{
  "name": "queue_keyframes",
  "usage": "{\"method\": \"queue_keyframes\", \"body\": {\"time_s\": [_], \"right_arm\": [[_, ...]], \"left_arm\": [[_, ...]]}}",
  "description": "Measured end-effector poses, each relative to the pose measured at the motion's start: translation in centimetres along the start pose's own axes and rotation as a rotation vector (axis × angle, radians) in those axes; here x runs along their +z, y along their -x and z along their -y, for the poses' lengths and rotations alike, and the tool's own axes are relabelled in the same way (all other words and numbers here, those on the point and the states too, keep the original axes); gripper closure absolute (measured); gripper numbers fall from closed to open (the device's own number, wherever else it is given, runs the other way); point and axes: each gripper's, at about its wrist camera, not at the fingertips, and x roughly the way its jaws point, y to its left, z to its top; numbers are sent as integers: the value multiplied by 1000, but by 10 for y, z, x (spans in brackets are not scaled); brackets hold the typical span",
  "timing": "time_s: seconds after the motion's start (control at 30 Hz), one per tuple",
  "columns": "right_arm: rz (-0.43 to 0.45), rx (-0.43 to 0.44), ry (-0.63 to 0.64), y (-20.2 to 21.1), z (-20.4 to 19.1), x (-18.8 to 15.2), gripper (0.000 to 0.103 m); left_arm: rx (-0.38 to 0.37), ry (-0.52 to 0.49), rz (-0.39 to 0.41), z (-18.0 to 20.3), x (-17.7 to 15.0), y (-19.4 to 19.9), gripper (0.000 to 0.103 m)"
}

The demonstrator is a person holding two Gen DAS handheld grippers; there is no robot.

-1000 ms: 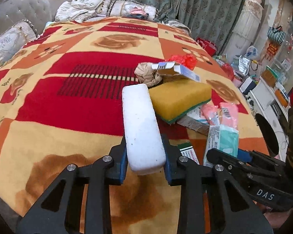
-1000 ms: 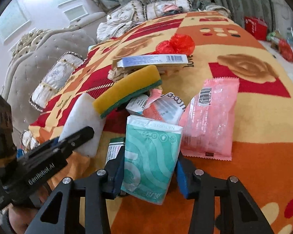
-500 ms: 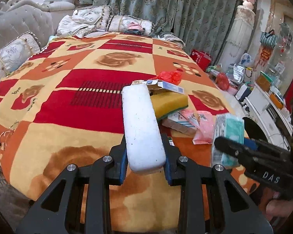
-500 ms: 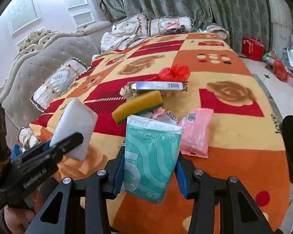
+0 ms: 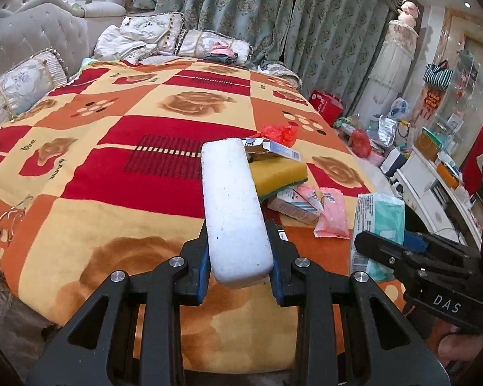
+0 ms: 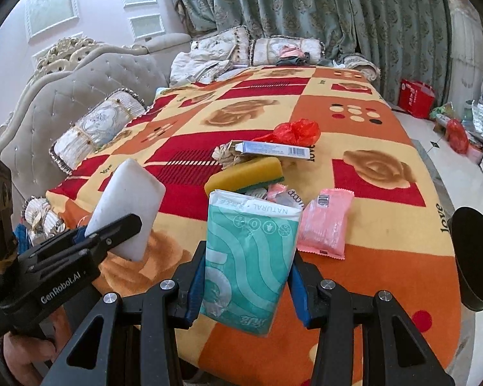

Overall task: Collect trash
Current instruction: 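Lift the foam block with left tool while right tool lifts the tissue pack, then carry the foam block with left tool while right tool carries the tissue pack over the bin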

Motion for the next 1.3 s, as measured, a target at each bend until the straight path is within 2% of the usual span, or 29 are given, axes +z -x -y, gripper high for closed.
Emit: {"method": "queue_keyframes", "body": {"time_s": [0.5,1.3], "right_arm": [[-9,-27,-23,2,10,-4,59],[56,-36,-120,31,76,-15,59]], "left_arm": [[6,-21,-10,7,0,-6,75],[44,-125,-11,54,4,-8,75]]}}
